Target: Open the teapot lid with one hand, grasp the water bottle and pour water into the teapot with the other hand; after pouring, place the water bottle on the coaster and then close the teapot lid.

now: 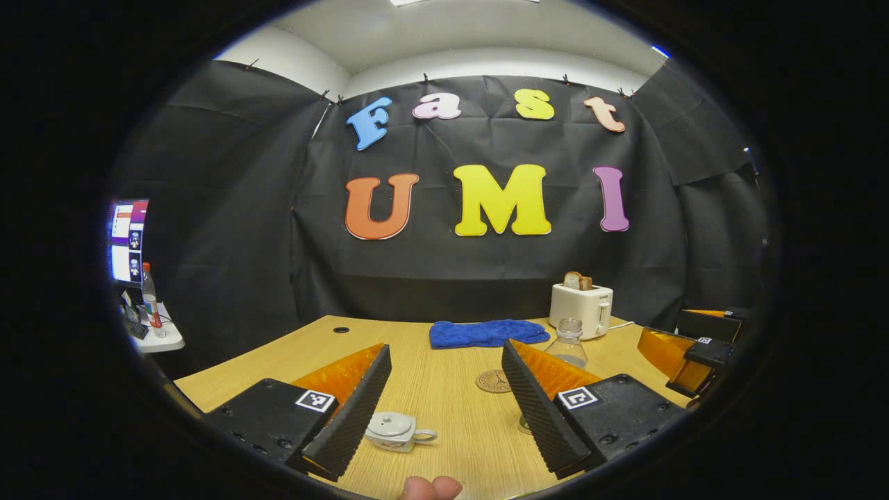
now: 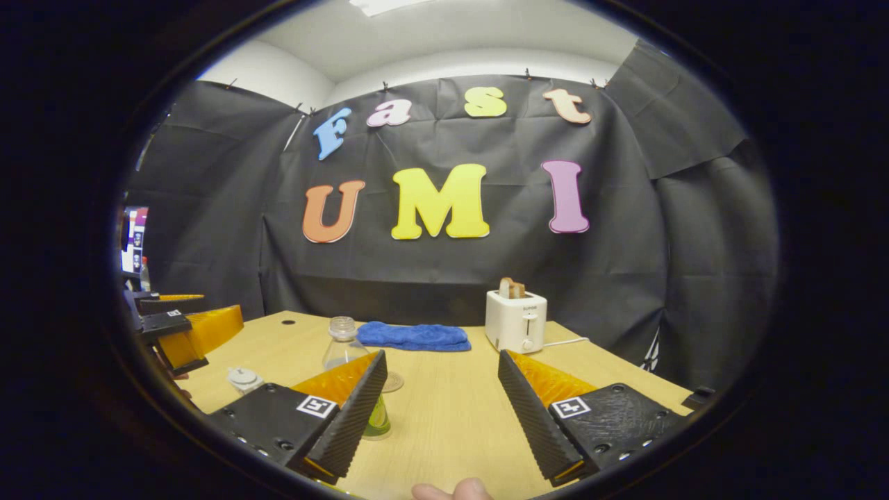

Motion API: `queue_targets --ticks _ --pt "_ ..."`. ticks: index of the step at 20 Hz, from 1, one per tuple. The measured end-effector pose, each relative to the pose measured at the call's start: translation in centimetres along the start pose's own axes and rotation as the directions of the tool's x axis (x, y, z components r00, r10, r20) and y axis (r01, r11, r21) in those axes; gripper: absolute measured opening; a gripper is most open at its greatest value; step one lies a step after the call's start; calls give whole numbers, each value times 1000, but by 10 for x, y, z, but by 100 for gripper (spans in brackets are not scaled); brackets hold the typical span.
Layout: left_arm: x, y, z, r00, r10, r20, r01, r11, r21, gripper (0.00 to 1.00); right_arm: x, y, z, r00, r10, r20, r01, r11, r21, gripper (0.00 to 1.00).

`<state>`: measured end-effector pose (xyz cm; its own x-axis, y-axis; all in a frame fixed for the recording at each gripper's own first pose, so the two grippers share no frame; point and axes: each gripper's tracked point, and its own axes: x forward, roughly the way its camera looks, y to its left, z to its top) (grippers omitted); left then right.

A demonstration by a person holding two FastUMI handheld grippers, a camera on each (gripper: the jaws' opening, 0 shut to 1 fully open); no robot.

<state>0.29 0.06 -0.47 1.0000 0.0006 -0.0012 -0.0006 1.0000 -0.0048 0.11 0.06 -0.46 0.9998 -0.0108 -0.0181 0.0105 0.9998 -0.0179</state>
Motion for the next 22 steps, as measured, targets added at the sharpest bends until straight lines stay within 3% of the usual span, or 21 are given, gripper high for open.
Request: queue_targets --ticks 10,19,22 --pt "5 11 -15 999 23 -23 -23 1000 -3 100 7 2 -3 1000 19 -2 -19 1000 -11 96" --pt "10 58 -79 983 94 -160 -92 996 20 100 16 -6 -27 998 20 -54 -21 1000 -13 96" --pt "17 58 -94 977 82 -195 -82 997 12 100 18 -10 -33 998 11 -68 -12 1000 -13 96"
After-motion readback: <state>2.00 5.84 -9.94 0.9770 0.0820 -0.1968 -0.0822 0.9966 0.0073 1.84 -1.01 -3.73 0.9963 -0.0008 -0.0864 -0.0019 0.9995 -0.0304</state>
